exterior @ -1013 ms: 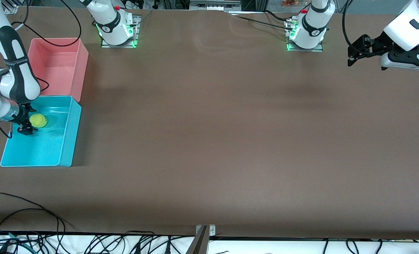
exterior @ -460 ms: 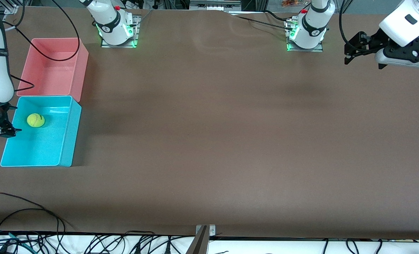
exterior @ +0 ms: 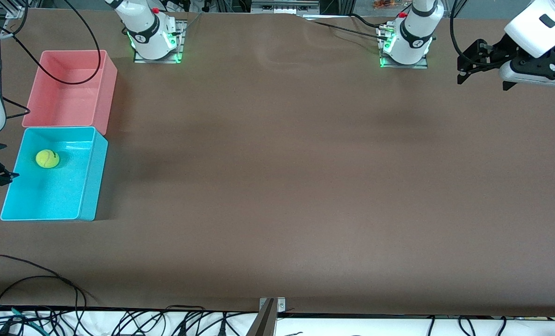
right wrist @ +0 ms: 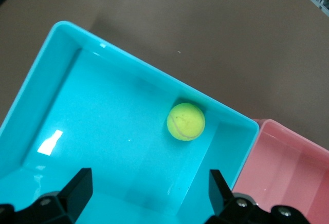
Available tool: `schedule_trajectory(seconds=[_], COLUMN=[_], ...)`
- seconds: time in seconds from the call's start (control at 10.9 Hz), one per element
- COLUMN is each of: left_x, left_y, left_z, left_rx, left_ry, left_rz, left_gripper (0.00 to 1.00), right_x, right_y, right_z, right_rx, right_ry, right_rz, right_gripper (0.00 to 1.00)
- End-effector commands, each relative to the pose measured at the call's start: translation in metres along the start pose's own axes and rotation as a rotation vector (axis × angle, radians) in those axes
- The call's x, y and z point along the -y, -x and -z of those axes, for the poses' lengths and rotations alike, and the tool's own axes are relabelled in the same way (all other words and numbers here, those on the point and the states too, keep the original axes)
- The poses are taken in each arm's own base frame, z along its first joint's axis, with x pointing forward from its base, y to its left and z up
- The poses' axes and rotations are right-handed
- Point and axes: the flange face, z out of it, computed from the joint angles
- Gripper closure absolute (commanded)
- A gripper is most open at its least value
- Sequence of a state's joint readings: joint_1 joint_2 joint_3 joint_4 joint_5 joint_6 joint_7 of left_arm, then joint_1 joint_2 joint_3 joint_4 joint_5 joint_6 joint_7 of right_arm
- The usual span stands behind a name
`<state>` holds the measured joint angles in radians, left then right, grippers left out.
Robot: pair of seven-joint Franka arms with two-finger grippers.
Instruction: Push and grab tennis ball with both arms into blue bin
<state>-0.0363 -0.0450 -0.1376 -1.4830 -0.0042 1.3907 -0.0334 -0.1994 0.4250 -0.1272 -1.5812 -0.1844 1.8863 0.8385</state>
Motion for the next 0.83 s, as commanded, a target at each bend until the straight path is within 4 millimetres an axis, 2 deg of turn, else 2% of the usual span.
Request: schedule_trajectory(seconds=[0.0,0.09,0.18,0.28,0.37,0.46,0.55,0.74], left_x=[0.006,0.009,0.013,0.022,0.043,0.053,0.053,0.054], left_y=[-0.002,-0.002,-0.004,-0.007,-0.010,-0.013,-0.013,-0.013], left_z=[0.005,0.005,0.004,0.000,-0.005,-0.009,-0.010,-0.010], left_rx=[0.006,0.001,0.003,0.009,0.019,0.025,0.027,0.027], left_ry=[-0.006,-0.015,-0.015,-0.015,-0.006,-0.001,-0.005,-0.005], left_rz=[-0.001,0.003,0.007,-0.009,-0.039,-0.040,-0.039,-0.038], left_gripper=[0.00,0.00,0.00,0.00,0.00,0.00,0.00,0.00], right_x=[0.019,0.021,0.017,0.010,0.004,-0.002,-0.008,0.009], right_y=[0.022,0.026,0.030,0.032,0.034,0.036,0.039,0.073], right_z=[0.041,0.046,0.065,0.072,0.079,0.094,0.107,0.122], right_rx=[-0.032,-0.031,-0.044,-0.032,-0.019,-0.027,-0.031,-0.049], right_ry=[0.025,0.021,-0.002,0.003,0.009,-0.015,-0.048,-0.080], right_rz=[0.167,0.209,0.290,0.421,0.543,0.586,0.578,0.581], right_gripper=[0.00,0.00,0.00,0.00,0.00,0.00,0.00,0.00])
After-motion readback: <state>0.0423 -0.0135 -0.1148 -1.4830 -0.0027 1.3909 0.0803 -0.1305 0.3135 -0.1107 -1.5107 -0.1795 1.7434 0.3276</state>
